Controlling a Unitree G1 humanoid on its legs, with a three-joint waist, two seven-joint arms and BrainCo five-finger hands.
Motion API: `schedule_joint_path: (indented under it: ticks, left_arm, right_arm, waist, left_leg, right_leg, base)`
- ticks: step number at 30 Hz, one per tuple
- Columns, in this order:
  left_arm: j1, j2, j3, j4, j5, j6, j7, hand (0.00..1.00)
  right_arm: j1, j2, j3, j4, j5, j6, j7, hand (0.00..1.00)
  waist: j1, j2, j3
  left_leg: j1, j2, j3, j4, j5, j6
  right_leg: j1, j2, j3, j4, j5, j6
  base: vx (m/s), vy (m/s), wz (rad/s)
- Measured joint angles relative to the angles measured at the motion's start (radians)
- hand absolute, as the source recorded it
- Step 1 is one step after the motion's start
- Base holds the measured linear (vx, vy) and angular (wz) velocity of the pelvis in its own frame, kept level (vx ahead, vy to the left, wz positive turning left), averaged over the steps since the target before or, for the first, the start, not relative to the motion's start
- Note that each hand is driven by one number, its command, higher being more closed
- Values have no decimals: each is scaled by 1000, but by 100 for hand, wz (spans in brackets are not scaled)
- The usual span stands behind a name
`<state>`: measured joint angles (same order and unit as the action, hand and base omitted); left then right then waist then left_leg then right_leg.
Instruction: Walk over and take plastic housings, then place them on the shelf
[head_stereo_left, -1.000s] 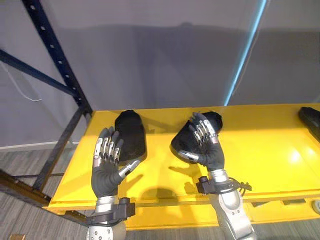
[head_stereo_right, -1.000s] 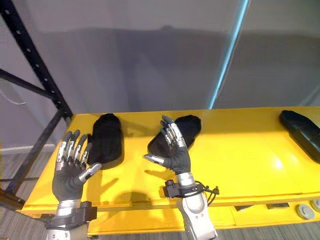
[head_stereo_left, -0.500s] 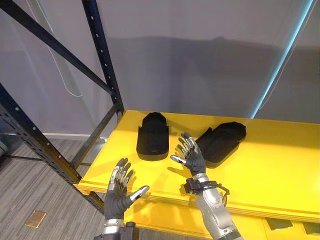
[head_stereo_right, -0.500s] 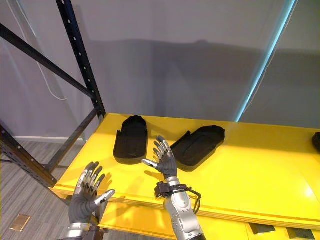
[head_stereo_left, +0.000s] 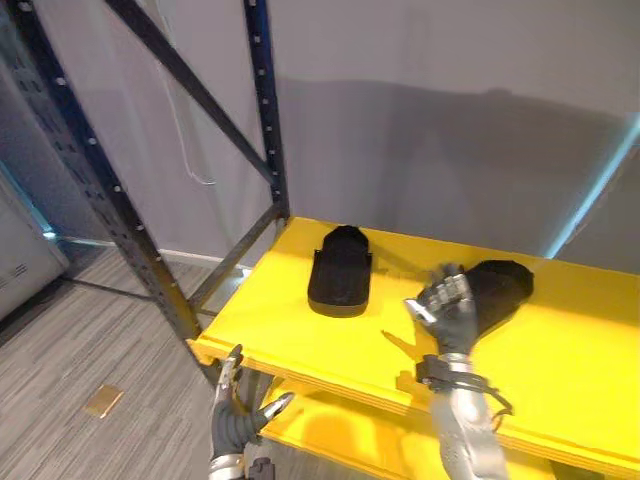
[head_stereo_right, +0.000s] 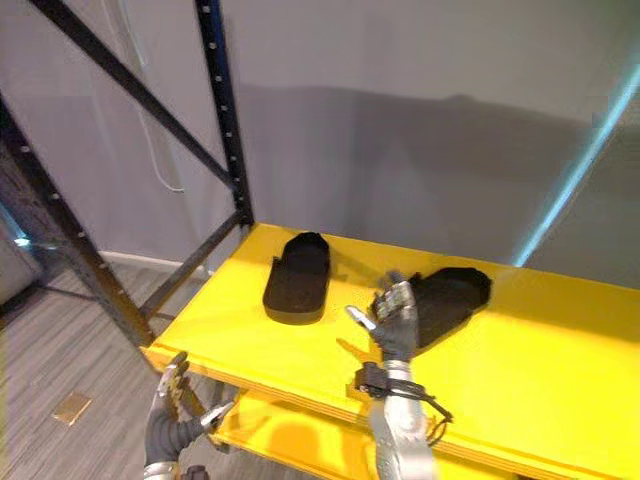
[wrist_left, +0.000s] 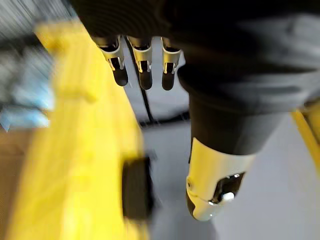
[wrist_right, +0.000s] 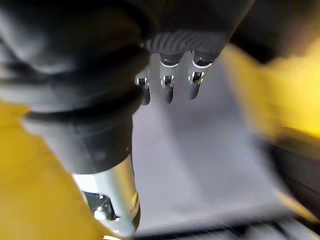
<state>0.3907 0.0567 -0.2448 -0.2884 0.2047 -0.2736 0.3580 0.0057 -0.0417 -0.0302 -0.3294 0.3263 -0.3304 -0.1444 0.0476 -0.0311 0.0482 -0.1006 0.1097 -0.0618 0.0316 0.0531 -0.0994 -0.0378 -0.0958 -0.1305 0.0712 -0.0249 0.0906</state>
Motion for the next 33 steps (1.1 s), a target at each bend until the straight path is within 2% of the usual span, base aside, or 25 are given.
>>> schedule_joint_path:
  ticks: [1,2,3,4,5,6,7,8,9,10,11,12,13,14,15,18,20,21,22,23,24,25,26,30,33]
  left_arm:
    - [-28,1,-10,0,8,-1,1,0]
    - [-42,0,-18,-2,15,-11,2,0]
    - [-43,-2,-23,-6,15,-17,4,0]
    - [-57,1,-46,-7,15,-26,6,0]
    - [-71,8,-66,-7,19,-32,6,0]
    - [-93,6,-78,-5,33,-32,6,0]
    - [-107,5,-78,-5,40,-32,5,0]
    - [-138,0,-78,-5,56,-33,5,0]
    - [-164,-5,-70,-5,60,-32,4,0]
    - [-179,-7,-52,-8,66,-33,5,0]
    - [-191,-12,-23,-12,67,-33,8,0]
    - [-203,-12,-9,-12,72,-32,8,0]
    - [-215,-12,3,-12,74,-31,10,0]
    - [-219,-16,16,-13,74,-32,16,0]
    - [-223,-22,28,-13,74,-31,22,0]
    - [-227,-35,38,-9,72,-31,31,0]
    - [-220,-39,68,-3,62,-30,30,0]
    - [-220,-39,83,-3,35,-30,29,0]
    - [-218,-39,98,-3,12,-29,28,0]
    - [-217,-38,107,-3,-3,-27,27,0]
    - [-218,-57,131,28,-13,-25,28,0]
    - [-207,-87,145,59,-51,-10,15,0]
    - [-191,-106,163,90,-86,-7,3,0]
    - [-217,-100,263,331,-165,22,-22,0]
    - [-277,-54,297,694,-183,65,-59,0]
  right_arm:
    - [10,-13,-41,-58,1,-11,10,0]
    - [15,-41,-68,-86,3,-28,23,0]
    - [19,-59,-75,-97,4,-35,32,0]
    - [57,-91,-99,-130,5,-44,44,0]
    - [136,-107,-116,-159,4,-47,51,0]
    - [225,-108,-128,-192,2,-47,63,0]
    - [264,-105,-129,-208,2,-46,68,0]
    - [320,-94,-122,-233,-5,-38,79,0]
    - [348,-77,-118,-250,-28,-29,85,0]
    - [362,-57,-103,-252,-52,-20,88,0]
    - [362,-38,-87,-251,-86,-5,96,0]
    - [364,-26,-88,-251,-105,-4,96,0]
    - [365,-14,-89,-249,-117,-3,96,0]
    - [364,-1,-101,-245,-146,-3,97,0]
    - [364,13,-122,-236,-162,-3,98,0]
    - [387,58,-205,-157,-181,-2,90,0]
    - [406,91,-244,-107,-188,2,82,0]
    - [422,104,-267,-87,-201,3,75,0]
    - [429,109,-282,-69,-215,5,71,0]
    - [431,114,-286,-54,-217,6,69,0]
    - [419,112,-302,-11,-217,8,64,0]
    - [416,102,-316,46,-218,25,56,0]
    - [413,91,-320,121,-220,36,51,0]
    - [341,59,-326,459,-244,75,37,0]
    - [199,-8,-362,948,-218,122,25,0]
  waist:
    - [-20,-9,6]
    - [-24,-10,7]
    - [-21,-1,1]
    - [-21,19,-10]
    - [-36,19,-16]
    - [-69,15,-16]
    - [-84,13,-14]
    - [-95,7,-9]
    - [-92,-7,2]
    - [-90,-27,13]
    - [-81,-20,22]
    - [-83,-26,26]
    - [-82,-36,24]
    - [-75,-34,24]
    - [-69,-27,30]
    - [-91,-19,38]
    - [-97,-19,34]
    - [-106,-28,27]
    - [-106,-50,14]
    - [-106,-67,3]
    - [-108,-49,-1]
    - [-103,-33,-8]
    - [-101,-9,-21]
    - [-91,0,-37]
    - [-84,5,-39]
  left_leg:
    - [-21,11,-5,130,-84,-7]
    - [-42,10,-120,287,-195,-13]
    - [-47,5,-199,360,-244,-29]
    - [-57,-3,-348,468,-318,-79]
    - [-44,-20,-446,527,-377,-93]
    - [-40,-44,-491,558,-423,-78]
    - [-39,-52,-484,560,-443,-59]
    - [-25,-70,-436,546,-485,-7]
    - [-16,-84,-363,530,-505,36]
    - [-10,-96,-281,527,-492,60]
    - [-13,-63,-168,509,-472,93]
    - [-13,-58,-120,495,-454,101]
    - [-9,-53,-54,464,-427,107]
    - [5,-34,37,419,-393,112]
    - [20,-18,91,385,-370,112]
    - [40,41,210,336,-326,95]
    - [60,75,281,301,-314,77]
    - [47,77,298,291,-307,61]
    - [33,62,311,289,-305,44]
    - [22,47,315,287,-299,33]
    - [9,55,312,281,-290,25]
    - [24,48,298,243,-282,30]
    - [32,64,278,214,-267,15]
    - [82,82,279,134,-214,-1]
    - [100,80,281,104,-194,-23]
  right_leg:
    - [-8,15,71,19,1,-2]
    - [-38,45,180,44,8,-9]
    - [-55,69,238,55,11,-9]
    - [-86,122,330,78,14,-7]
    - [-127,159,414,108,8,-2]
    - [-166,175,484,127,12,12]
    - [-185,177,518,129,22,21]
    - [-216,181,607,121,52,41]
    - [-224,173,685,90,91,41]
    - [-223,159,730,33,176,17]
    - [-229,157,665,-77,359,-19]
    - [-239,154,561,-69,356,-19]
    - [-250,138,409,-9,324,-20]
    - [-244,125,267,61,225,-46]
    - [-228,121,208,108,158,-56]
    - [-173,101,163,268,-14,-60]
    - [-121,53,117,337,-81,-38]
    - [-85,19,110,324,-114,-18]
    - [-56,-7,116,257,-143,-3]
    - [-44,-16,114,195,-173,-2]
    - [-47,-2,114,152,-170,-32]
    - [-47,18,124,118,-147,-43]
    - [-36,47,129,89,-128,-49]
    - [-12,82,138,52,-118,-46]
    - [24,77,106,9,-109,-35]
  base:
    - [-37,58,-226]
    - [-55,81,-242]
    - [-47,144,-284]
    - [-78,206,-272]
    - [-102,292,-275]
    - [-122,294,-201]
    - [-132,342,-190]
    - [-196,379,-200]
    - [-235,388,-240]
    - [-402,438,-274]
    - [-299,281,-239]
    - [-354,297,-222]
    - [-212,180,-192]
    - [-274,243,-210]
    - [-218,188,-206]
    - [-154,17,-133]
    - [-132,-162,-125]
    - [-87,-223,-76]
    - [-72,-240,-57]
    - [-33,-233,-44]
    - [-3,-265,-43]
    - [62,-292,-44]
    - [106,-194,-38]
    - [131,-125,-17]
    - [118,10,19]
